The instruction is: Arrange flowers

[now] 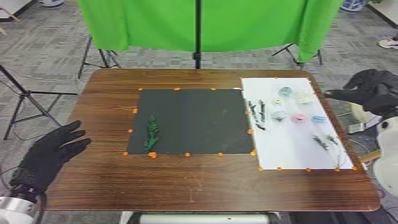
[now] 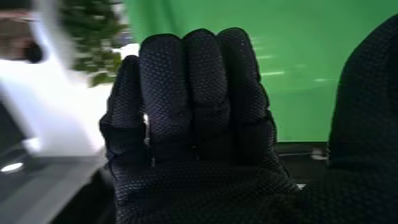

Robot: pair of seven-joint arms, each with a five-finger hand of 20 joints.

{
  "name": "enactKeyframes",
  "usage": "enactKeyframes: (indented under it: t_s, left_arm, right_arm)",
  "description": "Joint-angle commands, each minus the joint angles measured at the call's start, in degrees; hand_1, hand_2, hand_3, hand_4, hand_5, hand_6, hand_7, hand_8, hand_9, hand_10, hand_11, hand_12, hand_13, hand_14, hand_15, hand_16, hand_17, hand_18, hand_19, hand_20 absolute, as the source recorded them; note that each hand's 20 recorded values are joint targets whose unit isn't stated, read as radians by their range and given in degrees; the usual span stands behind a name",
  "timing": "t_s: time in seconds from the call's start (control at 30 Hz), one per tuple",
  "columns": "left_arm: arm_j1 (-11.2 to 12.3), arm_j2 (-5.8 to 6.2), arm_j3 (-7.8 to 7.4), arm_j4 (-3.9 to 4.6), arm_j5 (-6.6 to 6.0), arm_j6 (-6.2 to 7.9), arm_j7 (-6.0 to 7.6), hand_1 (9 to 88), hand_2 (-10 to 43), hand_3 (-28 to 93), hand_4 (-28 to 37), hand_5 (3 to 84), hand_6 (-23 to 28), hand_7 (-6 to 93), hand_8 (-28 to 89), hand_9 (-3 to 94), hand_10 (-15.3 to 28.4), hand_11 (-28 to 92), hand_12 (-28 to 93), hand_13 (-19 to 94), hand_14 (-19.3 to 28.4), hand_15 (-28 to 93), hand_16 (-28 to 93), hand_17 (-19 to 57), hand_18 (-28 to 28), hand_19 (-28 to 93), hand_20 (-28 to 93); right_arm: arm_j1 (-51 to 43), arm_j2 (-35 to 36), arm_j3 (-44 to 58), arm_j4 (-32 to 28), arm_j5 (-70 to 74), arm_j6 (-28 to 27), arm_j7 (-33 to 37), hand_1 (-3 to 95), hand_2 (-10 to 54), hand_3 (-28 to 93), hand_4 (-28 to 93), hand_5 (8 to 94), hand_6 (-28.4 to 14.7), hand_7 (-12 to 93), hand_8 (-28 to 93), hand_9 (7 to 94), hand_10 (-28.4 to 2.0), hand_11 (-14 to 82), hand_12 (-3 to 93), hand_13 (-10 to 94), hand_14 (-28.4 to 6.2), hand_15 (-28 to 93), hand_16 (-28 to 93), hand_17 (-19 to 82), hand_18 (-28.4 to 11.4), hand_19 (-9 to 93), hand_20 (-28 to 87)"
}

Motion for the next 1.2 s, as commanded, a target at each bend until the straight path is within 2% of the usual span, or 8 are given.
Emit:
enactKeyframes:
  t_s: [0.03, 0.27, 0.6, 0.87, 0.9, 1.0, 1.17, 1.2]
  left_arm:
    - [0.74, -0.99, 0.18, 0.0, 0.24, -0.22, -0.42, 26.6, -2.4, 70, -26.5, 34.8, 5.1, 20.4, -10, 31.5, 13.9, 25, 16, 28, 16.8, 35, -2, -6.3, 23.0, 52, 1]
    - [0.52, -0.32, 0.45, 0.18, -0.12, 0.12, -0.29, 26.5, -2.3, 69, -26.5, 34.8, 5.2, 20.4, -10, 31.5, 13.9, 25, 16, 28, 16.8, 35, -2, -6.3, 23.1, 52, 1]
    - [1.02, -0.76, 0.42, 0.02, 0.01, 0.18, -0.34, 26.4, -2.4, 70, -26.6, 34.8, 5.2, 20.4, -10, 31.5, 13.9, 25, 16, 28, 16.9, 35, -2, -6.4, 23.1, 52, 1]
    - [0.87, -0.75, 0.31, 0.06, 0.11, -0.11, -0.58, 26.6, -2.2, 69, -26.5, 34.9, 5.1, 20.2, -10, 31.6, 13.9, 25, 16, 28, 16.9, 35, -2, -6.4, 23.1, 52, 1]
    - [0.79, -0.76, 0.32, 0.11, 0.14, -0.22, -0.68, 26.5, -2.3, 69, -26.5, 34.9, 5.2, 20.1, -10, 31.6, 13.9, 25, 16, 28, 16.9, 35, -2, -6.4, 23.1, 52, 1]
    - [0.83, -0.69, 0.39, 0.13, 0.15, -0.29, -0.64, 26.4, -2.5, 70, -26.5, 34.9, 5.2, 20.3, -10, 31.5, 13.8, 25, 16, 28, 16.9, 35, -2, -6.4, 23.1, 52, 1]
    - [0.53, -1.05, 0.42, 0.17, 0.4, -0.55, -1.02, 26.5, -2.4, 70, -26.7, 34.9, 5.1, 20.4, -10, 31.4, 13.8, 25, 16, 28, 16.9, 35, -2, -6.4, 23.1, 52, 1]
    - [0.45, -1.07, 0.41, 0.22, 0.43, -0.68, -1.17, 26.5, -2.3, 70, -26.7, 34.9, 5.2, 20.4, -10, 31.5, 13.8, 25, 16, 28, 16.9, 35, -2, -6.4, 23.1, 52, 1]
  right_arm:
    - [-14.86, -5.24, 2.89, 1.6, -5.47, -0.56, 6.51, 40.4, -9.5, 36, -28, 58.0, -3.1, 37, -15, 59.0, -14.6, 47.9, 31.7, 46, -14.2, 72, 22, 17, -20.9, 68, 40]
    - [-13.79, -5.96, 1.19, 3.33, -5.5, -0.8, 7.81, 40.9, -9.5, 35, -28, 59.2, -3.0, 37, -15, 59.7, -14.3, 48.4, 32.0, 47, -14.2, 73, 22, 17, -20.9, 68, 40]
    - [-11.35, -6.01, -1.66, 6.09, -5.61, -0.71, 7.33, 39.9, -9.5, 36, -28, 59.6, -2.9, 38, -15, 60.0, -14.2, 48.6, 32.2, 47, -14.4, 73, 22, 17, -21.0, 68, 40]
    - [-10.42, -6.23, -3.82, 7.8, -6.0, -1.39, 7.17, 44.5, -9.5, 28, -26, 60.9, -2.2, 39, -16, 61.6, -13.2, 49.5, 32.0, 49, -13.6, 73, 22, 18, -20.8, 68, 40]
    - [-10.4, -6.19, -3.98, 7.86, -5.5, -1.49, 7.34, 43.4, -9.5, 32, -27, 61.2, -2.1, 39, -16, 61.7, -13.1, 49.5, 32.2, 50, -13.7, 73, 22, 18, -20.8, 68, 40]
    - [-10.34, -6.03, -4.74, 8.41, -5.54, -0.9, 7.01, 29.0, -9.5, 65, -28, 62.3, -1.0, 41, -17, 63.1, -12.4, 51.0, 32.7, 51, -13.3, 74, 23, 18, -20.6, 68, 40]
    - [-9.6, -6.27, -5.86, 8.77, -2.49, -0.18, 7.39, 30.0, -9.5, 76, -28, 65.3, 1.4, 45, -18, 66.6, -11.1, 53.1, 33.4, 55, -12.2, 75, 24, 19, -20.4, 69, 40]
    - [-9.54, -6.38, -5.89, 8.82, -1.87, -0.03, 7.36, 31.7, -9.5, 76, -28, 65.4, 1.3, 45, -10, 66.9, -11.0, 53.4, 33.6, 56, -11.8, 75, 25, 19, -20.1, 69, 40]
